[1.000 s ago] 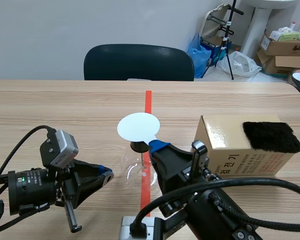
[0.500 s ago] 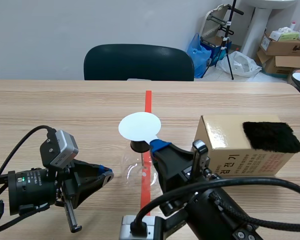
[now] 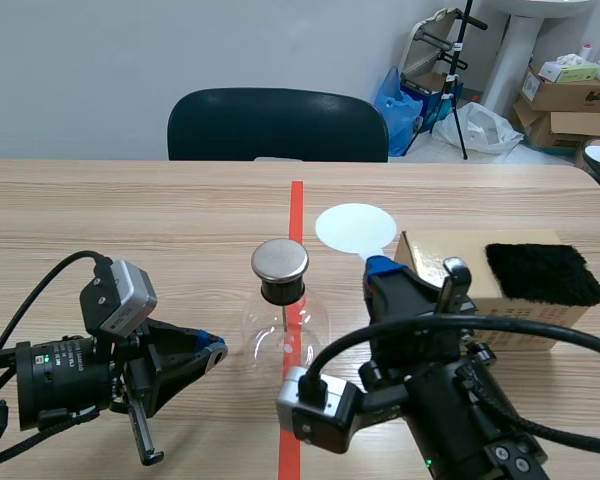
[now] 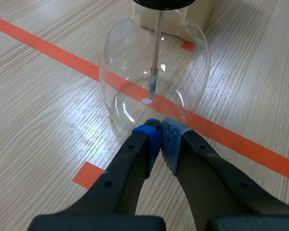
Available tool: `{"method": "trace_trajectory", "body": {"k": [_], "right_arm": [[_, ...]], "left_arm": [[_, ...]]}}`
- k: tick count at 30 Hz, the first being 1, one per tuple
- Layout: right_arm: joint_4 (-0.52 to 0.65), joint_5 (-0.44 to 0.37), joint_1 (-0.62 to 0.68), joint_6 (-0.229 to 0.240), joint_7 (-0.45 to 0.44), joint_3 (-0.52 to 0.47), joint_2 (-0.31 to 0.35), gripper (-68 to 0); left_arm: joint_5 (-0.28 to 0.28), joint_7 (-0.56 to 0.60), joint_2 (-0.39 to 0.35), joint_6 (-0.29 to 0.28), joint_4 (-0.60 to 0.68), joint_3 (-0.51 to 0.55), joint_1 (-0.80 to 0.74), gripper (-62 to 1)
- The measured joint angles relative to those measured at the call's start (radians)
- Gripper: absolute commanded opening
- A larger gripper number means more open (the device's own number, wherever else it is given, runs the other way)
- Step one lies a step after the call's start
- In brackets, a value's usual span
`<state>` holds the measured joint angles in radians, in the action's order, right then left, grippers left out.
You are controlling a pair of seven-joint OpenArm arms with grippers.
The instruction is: Do the electroscope experiment
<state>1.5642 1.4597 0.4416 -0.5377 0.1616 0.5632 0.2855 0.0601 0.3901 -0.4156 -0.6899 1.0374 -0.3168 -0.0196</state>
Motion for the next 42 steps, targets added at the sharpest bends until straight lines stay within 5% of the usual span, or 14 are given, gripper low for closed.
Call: {"method": "trace_trajectory", "body": {"k": [14,42], "right_arm": [[0.0,0.0,0.0,0.0,0.233,0.0,0.0,-66.6],[0.0,0.0,0.0,0.0,0.24,0.0,0.0,-66.6]], "left_arm": [[0.0,0.0,0.0,0.0,0.0,0.0,0.0,-57.1],[0.0,0.0,0.0,0.0,0.0,0.0,0.0,-57.1]]}}
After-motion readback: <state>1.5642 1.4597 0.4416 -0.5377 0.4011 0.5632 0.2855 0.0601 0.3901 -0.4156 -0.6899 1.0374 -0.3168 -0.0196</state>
